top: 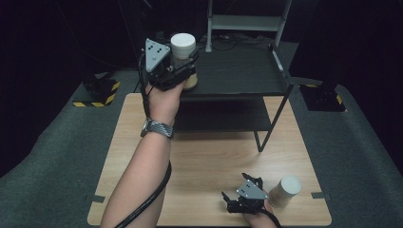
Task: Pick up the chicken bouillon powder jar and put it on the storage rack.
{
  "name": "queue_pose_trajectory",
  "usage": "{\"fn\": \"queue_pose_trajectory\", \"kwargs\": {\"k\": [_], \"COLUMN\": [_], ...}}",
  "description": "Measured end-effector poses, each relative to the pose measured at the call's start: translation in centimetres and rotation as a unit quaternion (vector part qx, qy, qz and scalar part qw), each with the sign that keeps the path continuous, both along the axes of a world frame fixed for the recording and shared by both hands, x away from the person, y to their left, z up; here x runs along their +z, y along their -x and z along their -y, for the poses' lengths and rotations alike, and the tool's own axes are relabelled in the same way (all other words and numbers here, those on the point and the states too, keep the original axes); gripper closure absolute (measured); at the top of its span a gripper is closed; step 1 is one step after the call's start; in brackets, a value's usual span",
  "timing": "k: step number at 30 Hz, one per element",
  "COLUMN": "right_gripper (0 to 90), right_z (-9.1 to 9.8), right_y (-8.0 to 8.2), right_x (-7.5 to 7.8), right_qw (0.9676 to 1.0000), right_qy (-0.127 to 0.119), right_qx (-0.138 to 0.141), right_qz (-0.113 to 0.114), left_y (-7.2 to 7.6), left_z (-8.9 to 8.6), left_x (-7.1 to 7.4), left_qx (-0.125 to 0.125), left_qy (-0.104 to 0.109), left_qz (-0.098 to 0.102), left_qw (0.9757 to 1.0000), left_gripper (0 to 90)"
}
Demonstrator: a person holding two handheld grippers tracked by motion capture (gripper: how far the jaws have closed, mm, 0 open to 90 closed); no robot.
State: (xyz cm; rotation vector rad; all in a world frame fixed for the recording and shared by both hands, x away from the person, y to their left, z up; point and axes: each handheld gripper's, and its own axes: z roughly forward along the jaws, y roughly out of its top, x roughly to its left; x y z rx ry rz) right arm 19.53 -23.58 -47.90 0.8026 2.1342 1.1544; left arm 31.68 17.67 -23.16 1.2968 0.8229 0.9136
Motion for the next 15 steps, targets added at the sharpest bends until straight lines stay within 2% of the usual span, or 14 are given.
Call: {"fn": "queue_pose_trajectory", "kwargs": {"k": [8, 11, 15], "right_gripper": [0.6, 0.6, 0.6], "right_z": [-0.04, -0.01, -0.01], "right_y": [-0.02, -0.04, -0.03], "right_x": [0.03, 0.03, 0.02], "right_qw": [1.0, 1.0, 1.0], "right_qy": [0.002, 0.001, 0.001], "right_qx": [0.001, 0.0, 0.001], "right_qz": [0.0, -0.001, -0.001], "left_y": [0.06, 0.16, 0.45], "left_z": [0.14, 0.36, 0.64], "left_x": [0.28, 0.35, 0.49], "left_qx": [0.003, 0.006, 0.015], "left_qy": [-0.005, -0.008, -0.007], "left_qz": [-0.005, -0.01, -0.015], "left_qw": [1.0, 0.9999, 0.9998], "left_gripper": [29.3, 23.9, 11.2]}}
